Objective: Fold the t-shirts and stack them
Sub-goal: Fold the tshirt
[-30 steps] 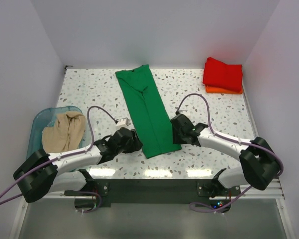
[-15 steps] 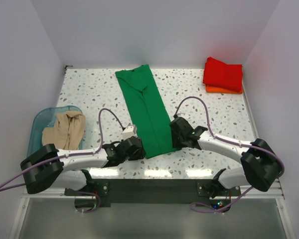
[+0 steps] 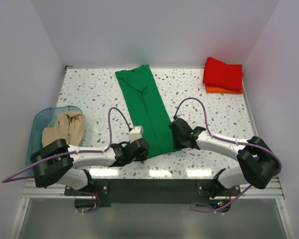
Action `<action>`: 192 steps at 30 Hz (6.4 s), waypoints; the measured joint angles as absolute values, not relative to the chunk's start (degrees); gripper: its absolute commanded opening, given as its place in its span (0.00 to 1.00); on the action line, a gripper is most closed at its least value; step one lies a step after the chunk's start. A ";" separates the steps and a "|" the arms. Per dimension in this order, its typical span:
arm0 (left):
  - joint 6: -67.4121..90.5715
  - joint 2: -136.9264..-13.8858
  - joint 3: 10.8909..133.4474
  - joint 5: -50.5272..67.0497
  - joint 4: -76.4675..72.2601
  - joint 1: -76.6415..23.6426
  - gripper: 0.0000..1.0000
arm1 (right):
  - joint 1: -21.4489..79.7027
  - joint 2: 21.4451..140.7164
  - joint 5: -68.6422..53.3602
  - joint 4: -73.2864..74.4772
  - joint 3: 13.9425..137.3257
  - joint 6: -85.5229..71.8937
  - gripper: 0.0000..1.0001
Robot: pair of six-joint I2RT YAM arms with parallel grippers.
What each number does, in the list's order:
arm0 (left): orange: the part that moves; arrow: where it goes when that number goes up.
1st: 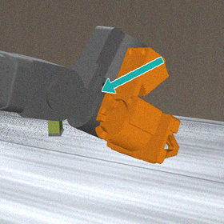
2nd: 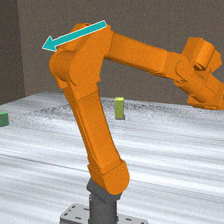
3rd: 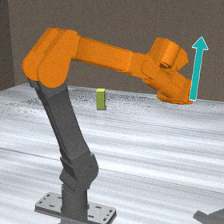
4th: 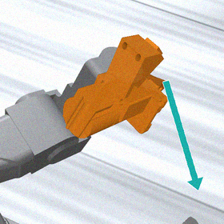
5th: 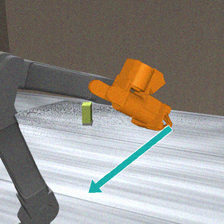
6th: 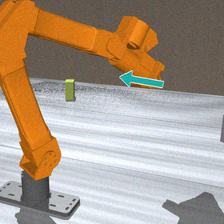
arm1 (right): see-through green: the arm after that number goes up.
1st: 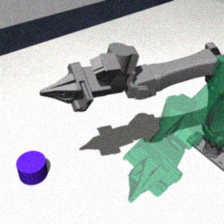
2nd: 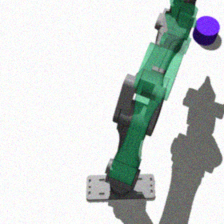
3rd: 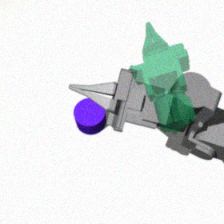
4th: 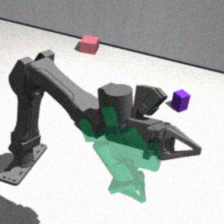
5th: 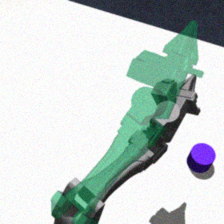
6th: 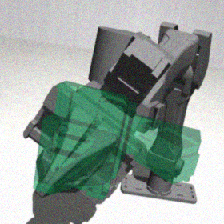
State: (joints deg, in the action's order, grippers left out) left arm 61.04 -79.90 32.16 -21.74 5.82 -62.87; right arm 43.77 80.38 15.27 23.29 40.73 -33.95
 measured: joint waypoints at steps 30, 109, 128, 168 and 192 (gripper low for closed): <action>63.53 -67.92 28.88 -22.76 21.12 -63.79 0.00 | 54.48 71.13 10.90 24.77 39.46 -36.14 0.24; 67.83 -55.00 20.71 -18.61 23.51 -63.79 0.00 | 64.53 76.51 21.21 27.16 37.06 -44.66 0.00; 69.84 -47.46 20.71 -17.56 27.14 -63.79 0.39 | 68.12 68.88 18.57 24.84 37.58 -44.60 0.29; 70.96 -44.23 20.05 -17.52 29.56 -63.79 0.37 | 78.17 95.31 27.99 28.97 54.74 -43.94 0.21; 71.46 -44.01 18.76 -17.47 29.10 -63.79 0.36 | 79.11 91.50 25.93 26.83 54.78 -44.82 0.24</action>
